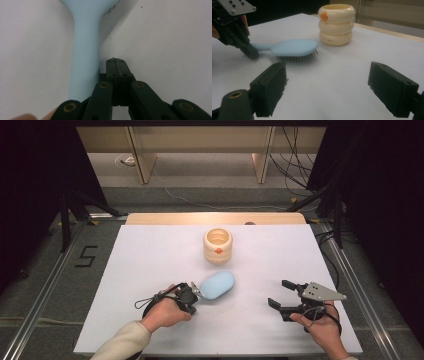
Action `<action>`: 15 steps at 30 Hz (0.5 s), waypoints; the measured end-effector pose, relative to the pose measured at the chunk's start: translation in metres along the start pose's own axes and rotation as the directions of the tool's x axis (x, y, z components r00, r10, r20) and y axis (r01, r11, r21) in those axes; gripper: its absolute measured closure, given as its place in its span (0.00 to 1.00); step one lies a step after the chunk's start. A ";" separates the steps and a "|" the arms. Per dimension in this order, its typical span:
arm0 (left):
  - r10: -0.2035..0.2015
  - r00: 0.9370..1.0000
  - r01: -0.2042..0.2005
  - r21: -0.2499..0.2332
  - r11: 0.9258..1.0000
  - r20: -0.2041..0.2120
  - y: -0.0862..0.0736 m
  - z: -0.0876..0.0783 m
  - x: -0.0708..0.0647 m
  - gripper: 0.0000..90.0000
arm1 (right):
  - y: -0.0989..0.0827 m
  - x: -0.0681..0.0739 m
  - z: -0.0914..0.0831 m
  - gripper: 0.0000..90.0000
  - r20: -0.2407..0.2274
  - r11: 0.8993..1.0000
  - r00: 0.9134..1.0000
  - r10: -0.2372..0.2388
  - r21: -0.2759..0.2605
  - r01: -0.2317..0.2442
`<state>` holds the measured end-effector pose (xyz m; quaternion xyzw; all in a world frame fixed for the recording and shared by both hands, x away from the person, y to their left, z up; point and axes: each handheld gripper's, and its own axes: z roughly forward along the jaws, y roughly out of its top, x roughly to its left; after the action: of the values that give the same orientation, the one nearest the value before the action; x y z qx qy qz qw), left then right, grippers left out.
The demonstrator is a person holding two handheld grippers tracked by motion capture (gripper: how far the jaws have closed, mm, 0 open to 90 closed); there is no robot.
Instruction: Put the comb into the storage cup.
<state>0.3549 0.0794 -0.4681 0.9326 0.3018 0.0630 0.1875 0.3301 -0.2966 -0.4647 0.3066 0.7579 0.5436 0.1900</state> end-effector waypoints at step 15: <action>0.013 1.000 -0.013 -0.006 1.000 0.010 -0.001 -0.001 0.001 0.98 | 0.000 0.000 0.000 0.18 -0.002 1.000 1.000 -0.001 0.001 0.001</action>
<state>0.3549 0.0804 -0.4674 0.9343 0.2947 0.0602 0.1912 0.3302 -0.2969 -0.4647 0.3056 0.7585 0.5435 0.1895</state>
